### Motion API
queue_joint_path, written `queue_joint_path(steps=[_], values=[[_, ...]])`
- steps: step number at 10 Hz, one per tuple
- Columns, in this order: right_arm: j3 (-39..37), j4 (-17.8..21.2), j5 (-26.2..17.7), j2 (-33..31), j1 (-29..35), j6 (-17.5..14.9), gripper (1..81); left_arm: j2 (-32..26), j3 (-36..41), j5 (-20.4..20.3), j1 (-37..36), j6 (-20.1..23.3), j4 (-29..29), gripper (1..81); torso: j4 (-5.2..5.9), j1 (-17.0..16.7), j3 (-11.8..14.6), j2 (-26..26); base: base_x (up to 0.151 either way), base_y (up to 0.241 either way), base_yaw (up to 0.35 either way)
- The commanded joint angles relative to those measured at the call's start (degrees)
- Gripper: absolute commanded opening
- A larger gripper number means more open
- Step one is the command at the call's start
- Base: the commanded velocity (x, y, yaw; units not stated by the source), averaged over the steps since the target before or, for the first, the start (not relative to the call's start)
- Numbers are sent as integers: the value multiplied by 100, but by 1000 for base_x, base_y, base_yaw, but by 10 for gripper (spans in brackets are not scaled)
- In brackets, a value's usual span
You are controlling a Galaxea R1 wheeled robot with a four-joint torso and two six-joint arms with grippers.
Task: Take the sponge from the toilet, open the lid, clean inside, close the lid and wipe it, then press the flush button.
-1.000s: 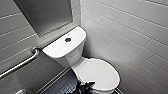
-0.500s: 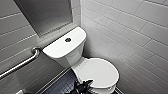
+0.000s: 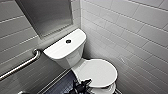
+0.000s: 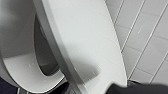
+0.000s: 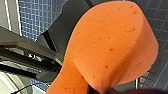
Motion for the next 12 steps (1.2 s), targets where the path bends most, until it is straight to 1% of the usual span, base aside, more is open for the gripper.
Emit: queue_joint_path(steps=[1, 2, 3, 4, 5, 6, 9, 12], values=[[75, -51, -391, -172, -183, 24, 10, -67, 454, -334, -698, 3, 216, 811, 0, 0, -9, 0, 0, 0, 0], [66, -51, -391, -163, -192, 24, 10, -84, 454, -334, -698, -15, 189, 811, 0, 0, 90, -2, 0, 0, 0], [32, -51, -391, -154, -192, 32, 10, -120, 462, -342, -698, -138, 189, 811, 0, 0, 118, -2, 0, 0, 0], [-13, -42, -391, -128, -192, 32, 10, -216, 462, -465, -698, -487, 189, 811, 0, 0, 131, -2, 0, 0, 0], [-57, -42, -391, -84, -183, 41, 10, -331, 462, -492, -698, -929, 207, 811, 0, 0, 123, -2, 0, 0, 0], [-92, -51, -391, -58, -183, 93, 10, -453, 471, -640, -706, -1262, 233, 811, 0, 0, 125, -2, 0, 0, 0], [-118, -60, -391, -31, -192, 94, 10, -849, 717, -940, -724, -1430, 224, 811, -2, 0, 125, -2, 0, 0, 0], [-162, -60, -391, 13, -192, 93, 10, -1052, 701, -1028, -733, -1649, 224, 811, -2, 0, 125, -2, 0, 0, 0]])
